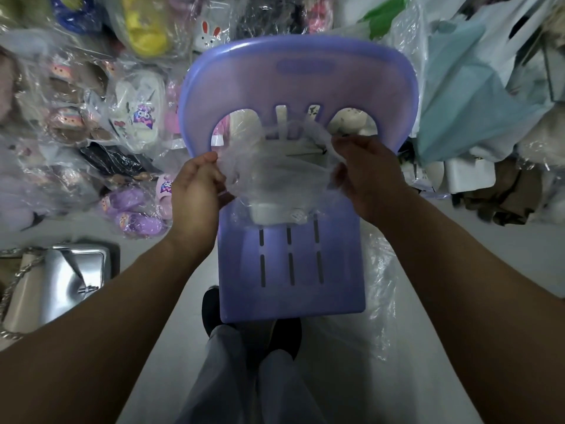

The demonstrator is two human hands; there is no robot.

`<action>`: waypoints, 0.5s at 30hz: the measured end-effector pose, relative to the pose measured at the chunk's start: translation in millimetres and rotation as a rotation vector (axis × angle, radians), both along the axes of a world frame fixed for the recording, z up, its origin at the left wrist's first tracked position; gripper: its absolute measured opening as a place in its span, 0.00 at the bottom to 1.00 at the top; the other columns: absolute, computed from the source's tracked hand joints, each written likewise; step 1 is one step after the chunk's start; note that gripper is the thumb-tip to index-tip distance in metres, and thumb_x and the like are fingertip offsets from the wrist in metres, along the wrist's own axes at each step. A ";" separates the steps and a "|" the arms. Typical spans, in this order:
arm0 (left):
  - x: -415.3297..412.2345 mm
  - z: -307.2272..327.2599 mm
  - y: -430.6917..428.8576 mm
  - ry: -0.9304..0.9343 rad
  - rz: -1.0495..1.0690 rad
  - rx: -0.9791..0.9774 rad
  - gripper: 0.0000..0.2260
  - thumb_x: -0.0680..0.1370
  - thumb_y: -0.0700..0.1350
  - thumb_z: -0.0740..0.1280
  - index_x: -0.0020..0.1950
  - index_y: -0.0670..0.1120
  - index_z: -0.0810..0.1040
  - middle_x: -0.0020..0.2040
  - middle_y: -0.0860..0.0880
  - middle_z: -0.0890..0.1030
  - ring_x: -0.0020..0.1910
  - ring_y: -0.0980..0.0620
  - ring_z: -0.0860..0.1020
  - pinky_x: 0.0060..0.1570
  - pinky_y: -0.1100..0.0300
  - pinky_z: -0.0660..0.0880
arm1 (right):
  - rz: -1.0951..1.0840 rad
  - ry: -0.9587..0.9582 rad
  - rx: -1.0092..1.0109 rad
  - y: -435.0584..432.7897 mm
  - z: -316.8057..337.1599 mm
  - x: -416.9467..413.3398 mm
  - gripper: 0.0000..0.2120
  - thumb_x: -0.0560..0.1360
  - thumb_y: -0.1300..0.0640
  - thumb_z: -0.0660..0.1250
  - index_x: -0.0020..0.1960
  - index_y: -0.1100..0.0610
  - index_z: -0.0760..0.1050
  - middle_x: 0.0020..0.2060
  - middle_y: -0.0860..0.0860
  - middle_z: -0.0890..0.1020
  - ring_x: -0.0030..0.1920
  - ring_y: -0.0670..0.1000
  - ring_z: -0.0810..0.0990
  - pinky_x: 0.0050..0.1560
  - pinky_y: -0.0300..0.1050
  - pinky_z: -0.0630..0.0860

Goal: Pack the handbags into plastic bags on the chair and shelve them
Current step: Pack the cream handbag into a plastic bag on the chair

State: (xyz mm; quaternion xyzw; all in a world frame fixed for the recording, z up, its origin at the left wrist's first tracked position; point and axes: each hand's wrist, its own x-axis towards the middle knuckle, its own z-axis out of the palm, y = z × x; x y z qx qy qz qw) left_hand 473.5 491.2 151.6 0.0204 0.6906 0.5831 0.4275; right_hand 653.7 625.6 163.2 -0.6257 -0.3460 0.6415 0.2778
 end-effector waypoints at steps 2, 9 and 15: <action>5.8 4.0 -1.8 0.229 -0.129 -0.003 0.17 0.69 0.44 0.66 0.57 0.46 0.80 0.50 0.43 0.83 0.46 0.45 0.81 0.49 0.48 0.81 | 0.083 -0.082 0.131 -0.6 1.1 1.8 0.07 0.75 0.61 0.73 0.52 0.60 0.80 0.32 0.57 0.77 0.24 0.51 0.73 0.24 0.36 0.68; 2.0 1.6 12.6 0.512 -0.191 -0.129 0.11 0.72 0.53 0.68 0.52 0.53 0.81 0.44 0.50 0.84 0.39 0.43 0.83 0.45 0.44 0.83 | 0.160 -0.370 0.332 -3.1 -1.4 9.9 0.10 0.72 0.61 0.68 0.44 0.45 0.78 0.43 0.52 0.84 0.36 0.55 0.85 0.38 0.53 0.84; -3.5 26.9 37.3 0.572 0.021 -0.027 0.12 0.82 0.47 0.62 0.49 0.42 0.82 0.33 0.44 0.79 0.26 0.51 0.79 0.28 0.60 0.78 | -0.139 -0.368 0.388 1.7 10.8 11.6 0.04 0.78 0.59 0.64 0.49 0.56 0.78 0.36 0.51 0.83 0.26 0.54 0.83 0.29 0.56 0.82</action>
